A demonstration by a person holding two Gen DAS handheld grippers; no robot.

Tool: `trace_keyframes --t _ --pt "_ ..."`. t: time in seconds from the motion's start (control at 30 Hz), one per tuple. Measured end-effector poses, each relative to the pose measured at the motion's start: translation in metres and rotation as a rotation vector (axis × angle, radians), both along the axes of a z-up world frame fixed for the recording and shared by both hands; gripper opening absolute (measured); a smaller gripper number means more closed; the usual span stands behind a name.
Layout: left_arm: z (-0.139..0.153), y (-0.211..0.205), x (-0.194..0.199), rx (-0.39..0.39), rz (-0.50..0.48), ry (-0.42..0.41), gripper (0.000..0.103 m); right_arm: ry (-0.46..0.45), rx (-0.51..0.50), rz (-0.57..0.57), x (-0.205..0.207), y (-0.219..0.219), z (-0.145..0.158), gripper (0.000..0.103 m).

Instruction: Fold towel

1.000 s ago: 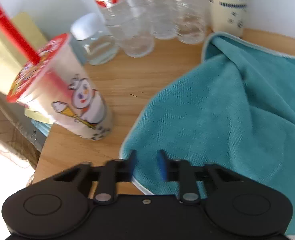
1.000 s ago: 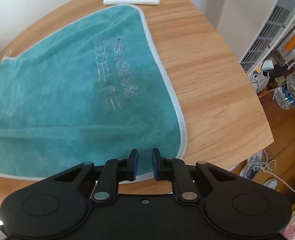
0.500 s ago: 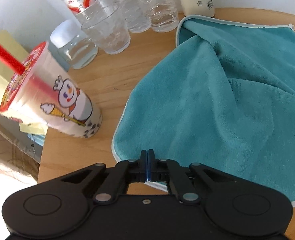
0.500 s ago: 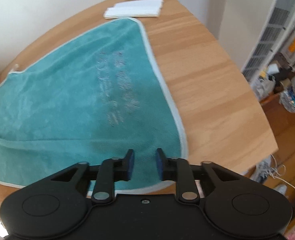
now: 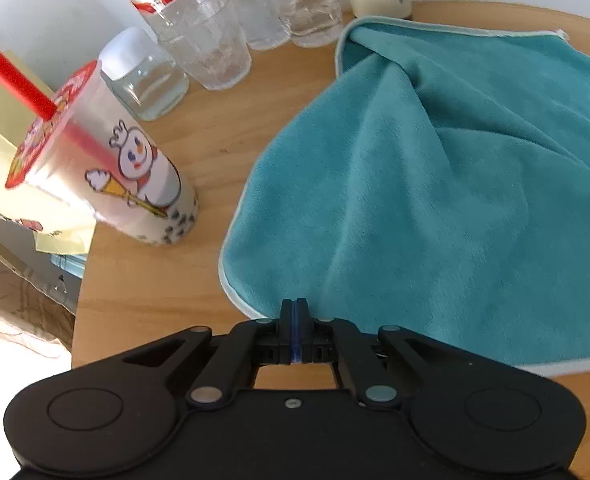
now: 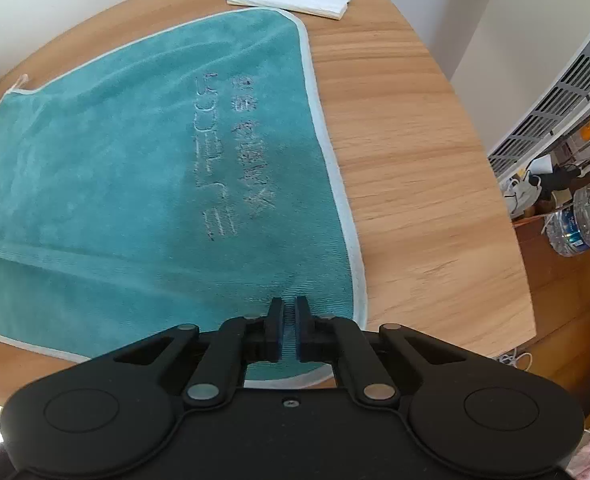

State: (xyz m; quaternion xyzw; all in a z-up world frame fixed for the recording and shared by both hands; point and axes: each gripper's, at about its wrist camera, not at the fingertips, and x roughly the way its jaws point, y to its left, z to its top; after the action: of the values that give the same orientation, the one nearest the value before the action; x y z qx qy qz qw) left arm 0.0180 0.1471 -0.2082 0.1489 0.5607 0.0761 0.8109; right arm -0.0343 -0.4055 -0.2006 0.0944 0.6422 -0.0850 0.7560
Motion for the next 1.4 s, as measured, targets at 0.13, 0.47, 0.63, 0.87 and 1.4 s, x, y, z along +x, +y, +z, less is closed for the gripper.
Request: trace_keyframes --t 0.13,0.47,0.63,0.87,1.4 --pt "0.001 -0.003 -0.015 -0.001 -0.018 0.027 0.000 0.016 -0.062 0.044 0.000 0.001 0.002 0.003" --pt "0.025 -0.001 -0.025 -0.056 -0.003 -0.030 0.003 0.050 -0.127 0.040 0.003 -0.009 0.003 0.005" --pt "0.026 0.017 -0.007 -0.088 0.022 -0.040 0.024 0.013 -0.065 -0.010 0.003 -0.009 0.010 0.027" --pt "0.010 0.017 0.011 -0.065 -0.072 -0.021 0.034 -0.004 -0.054 -0.028 0.004 -0.008 0.008 0.041" --pt "0.006 0.002 -0.012 -0.118 -0.096 0.189 0.000 0.089 -0.027 0.096 0.015 -0.007 0.001 0.027"
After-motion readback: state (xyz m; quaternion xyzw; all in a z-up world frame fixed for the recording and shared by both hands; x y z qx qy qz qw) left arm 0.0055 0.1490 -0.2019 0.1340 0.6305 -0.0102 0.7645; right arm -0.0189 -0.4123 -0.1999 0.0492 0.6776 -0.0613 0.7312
